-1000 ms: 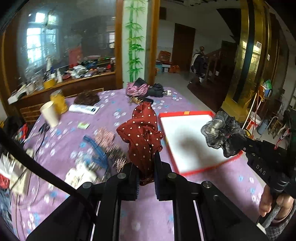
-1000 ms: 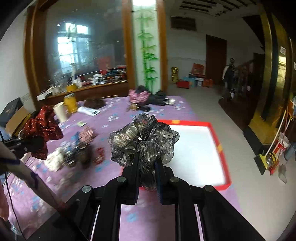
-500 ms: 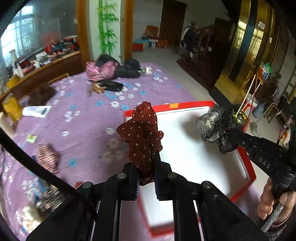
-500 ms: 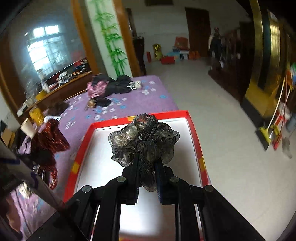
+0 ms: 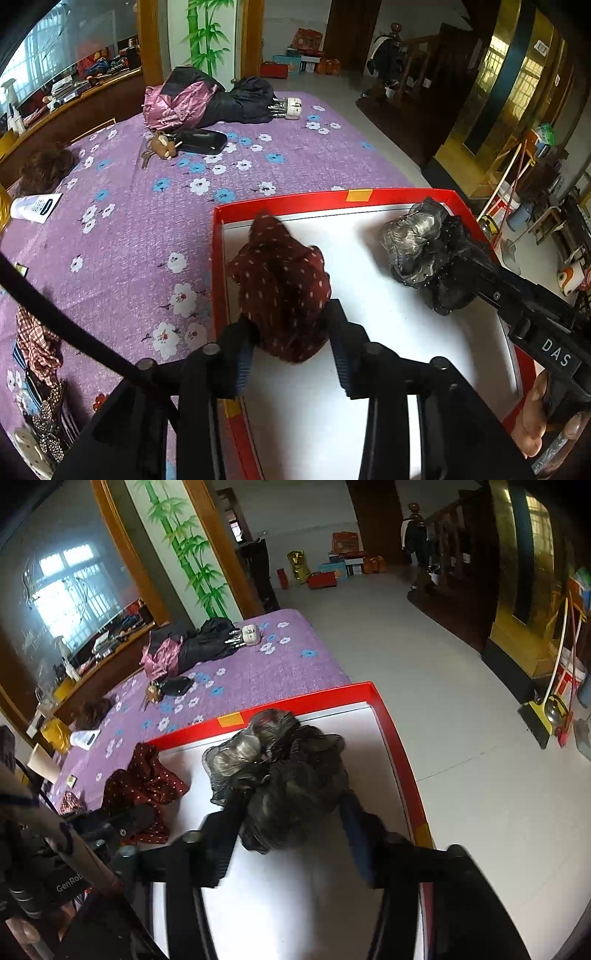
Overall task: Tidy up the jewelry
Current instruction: 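Carry both scrunchies into the red-rimmed white box and open both tools, then withdraw both open tools from the box back toward the pile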
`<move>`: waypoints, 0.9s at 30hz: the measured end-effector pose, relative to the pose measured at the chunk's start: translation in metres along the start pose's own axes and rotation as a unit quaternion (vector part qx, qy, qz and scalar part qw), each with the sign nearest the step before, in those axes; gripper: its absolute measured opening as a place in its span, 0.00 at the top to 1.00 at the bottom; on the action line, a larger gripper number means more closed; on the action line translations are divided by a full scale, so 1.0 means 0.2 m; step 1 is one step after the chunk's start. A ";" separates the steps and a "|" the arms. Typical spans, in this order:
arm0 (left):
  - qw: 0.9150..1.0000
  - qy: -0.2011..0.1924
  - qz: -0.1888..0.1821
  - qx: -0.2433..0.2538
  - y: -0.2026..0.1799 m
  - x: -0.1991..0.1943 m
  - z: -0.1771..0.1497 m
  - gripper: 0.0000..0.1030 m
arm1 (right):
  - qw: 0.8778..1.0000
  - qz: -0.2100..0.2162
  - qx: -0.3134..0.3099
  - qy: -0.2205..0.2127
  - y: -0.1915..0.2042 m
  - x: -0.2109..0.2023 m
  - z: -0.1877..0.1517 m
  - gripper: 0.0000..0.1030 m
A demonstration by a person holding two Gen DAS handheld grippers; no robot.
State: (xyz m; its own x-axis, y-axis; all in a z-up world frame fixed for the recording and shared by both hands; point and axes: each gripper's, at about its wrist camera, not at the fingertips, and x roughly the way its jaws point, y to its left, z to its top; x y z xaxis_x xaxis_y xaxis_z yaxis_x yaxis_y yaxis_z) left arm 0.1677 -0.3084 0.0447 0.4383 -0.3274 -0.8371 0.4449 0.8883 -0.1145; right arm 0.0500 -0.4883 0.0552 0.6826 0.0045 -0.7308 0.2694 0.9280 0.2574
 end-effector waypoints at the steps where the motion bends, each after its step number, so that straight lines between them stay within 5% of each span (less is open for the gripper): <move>1: 1.000 -0.001 -0.002 0.001 0.00 -0.01 -0.01 0.61 | 1.000 0.000 -0.004 -0.004 0.01 -0.02 -0.01 0.44; 5: 1.000 -0.015 -0.020 0.000 0.04 -0.14 -0.11 0.48 | 1.000 -0.012 -0.017 -0.019 0.01 -0.12 -0.07 0.44; 15: 1.000 0.018 0.016 -0.018 0.18 -0.18 -0.41 0.48 | 0.996 -0.081 -0.030 -0.002 -0.10 -0.22 -0.29 0.52; 19: 0.999 0.030 0.021 -0.007 0.15 -0.16 -0.49 0.68 | 0.994 -0.097 -0.039 0.012 -0.05 -0.21 -0.32 0.70; 22: 0.999 0.039 0.003 0.008 0.09 -0.18 -0.54 0.86 | 0.996 -0.091 -0.026 -0.005 -0.07 -0.25 -0.35 0.70; 27: 0.999 0.031 0.022 0.033 0.01 -0.20 -0.58 0.86 | 0.996 -0.082 0.007 -0.042 -0.12 -0.34 -0.37 0.58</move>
State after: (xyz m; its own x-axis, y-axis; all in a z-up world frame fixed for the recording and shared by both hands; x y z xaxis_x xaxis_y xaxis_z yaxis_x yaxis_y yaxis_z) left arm 0.0596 -0.2565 0.0158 0.4108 -0.2668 -0.8718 0.4774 0.8776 -0.0436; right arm -0.0536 -0.4822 0.0517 0.6824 -0.1789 -0.7088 0.3910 0.9086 0.1470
